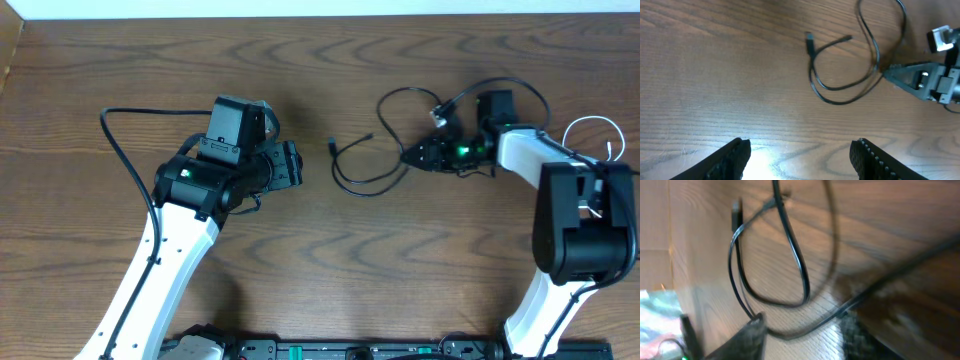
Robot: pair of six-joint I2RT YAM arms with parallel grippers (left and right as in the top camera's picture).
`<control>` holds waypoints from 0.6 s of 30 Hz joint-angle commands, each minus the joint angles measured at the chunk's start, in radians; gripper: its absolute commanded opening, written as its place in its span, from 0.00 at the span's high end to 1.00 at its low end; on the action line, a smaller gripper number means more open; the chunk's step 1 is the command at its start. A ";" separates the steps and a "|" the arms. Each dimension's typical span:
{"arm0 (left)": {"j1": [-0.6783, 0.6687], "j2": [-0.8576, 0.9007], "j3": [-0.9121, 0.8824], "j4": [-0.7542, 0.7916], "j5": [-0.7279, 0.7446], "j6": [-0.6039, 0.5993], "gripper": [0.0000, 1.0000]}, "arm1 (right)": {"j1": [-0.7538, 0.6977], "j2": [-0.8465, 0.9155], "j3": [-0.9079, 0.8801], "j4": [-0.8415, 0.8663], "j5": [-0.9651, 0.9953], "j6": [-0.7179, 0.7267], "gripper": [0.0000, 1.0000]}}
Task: Untangle cables
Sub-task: 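Move the right gripper left and grasp the remaining black cable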
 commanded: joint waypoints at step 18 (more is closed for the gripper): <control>0.003 0.001 0.007 -0.011 -0.010 0.016 0.31 | 0.124 -0.031 0.018 -0.107 0.136 0.042 0.71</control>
